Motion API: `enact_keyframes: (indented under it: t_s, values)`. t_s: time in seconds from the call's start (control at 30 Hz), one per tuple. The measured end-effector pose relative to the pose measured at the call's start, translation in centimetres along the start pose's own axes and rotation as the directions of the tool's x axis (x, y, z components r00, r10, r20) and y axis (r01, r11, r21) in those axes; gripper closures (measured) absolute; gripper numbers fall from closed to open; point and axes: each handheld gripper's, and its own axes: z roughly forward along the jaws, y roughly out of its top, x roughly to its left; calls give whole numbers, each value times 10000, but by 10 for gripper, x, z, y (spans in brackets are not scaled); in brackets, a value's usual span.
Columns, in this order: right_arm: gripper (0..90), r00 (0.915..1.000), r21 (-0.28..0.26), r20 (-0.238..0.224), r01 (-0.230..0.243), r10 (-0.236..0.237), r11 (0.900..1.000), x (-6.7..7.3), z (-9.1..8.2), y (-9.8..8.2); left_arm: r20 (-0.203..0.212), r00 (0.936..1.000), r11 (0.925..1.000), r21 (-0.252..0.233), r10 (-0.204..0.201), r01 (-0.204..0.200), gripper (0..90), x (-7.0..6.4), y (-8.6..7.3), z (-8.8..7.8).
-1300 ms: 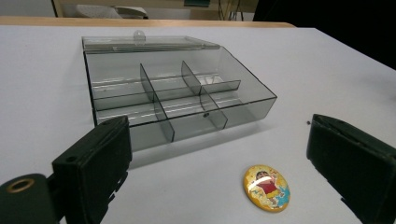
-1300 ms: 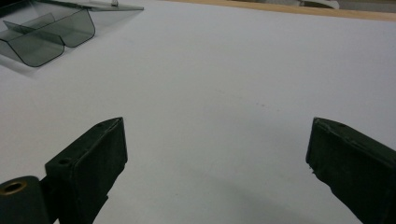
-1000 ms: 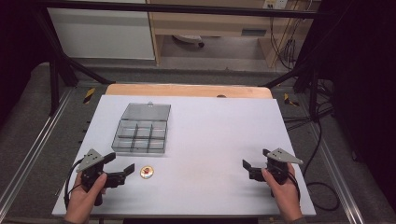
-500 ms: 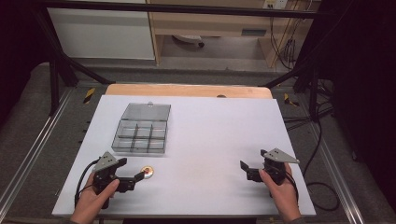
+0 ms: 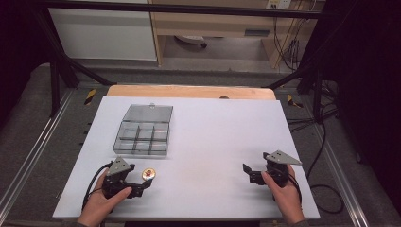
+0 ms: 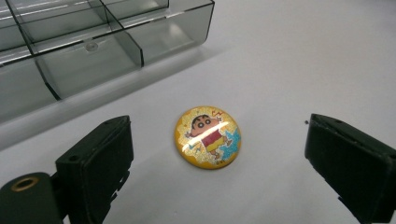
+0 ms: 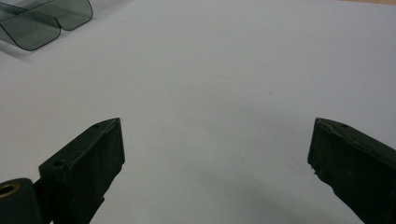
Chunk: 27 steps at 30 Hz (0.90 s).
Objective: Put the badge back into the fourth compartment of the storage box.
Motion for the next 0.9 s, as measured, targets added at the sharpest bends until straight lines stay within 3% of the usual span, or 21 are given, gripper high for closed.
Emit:
enact_keyframes:
  t_s: [0.13,0.2,0.33,0.57,0.77,0.9]
  values:
    - [41,10000,107,-3,-59,59,9999,-1,1,0,61,10000,9999,147,-28,27,81,-1,-1,2]
    - [37,10000,212,62,-32,31,9998,0,1,-1,399,9992,9997,241,54,-64,98,-1,-3,3]
    - [33,10000,260,-30,4,-3,9997,1,1,0,452,9989,9992,366,120,-136,132,-1,-4,4]
    - [32,10000,335,-44,37,-36,9994,0,3,0,196,9984,9968,586,536,-547,251,-1,-3,11]
    - [33,9999,473,-90,87,-83,9988,2,4,-1,14,9982,9965,580,600,-600,358,4,0,17]
    - [34,9999,586,-136,71,-63,9983,3,5,-1,39,9980,9959,653,624,-625,375,4,1,21]
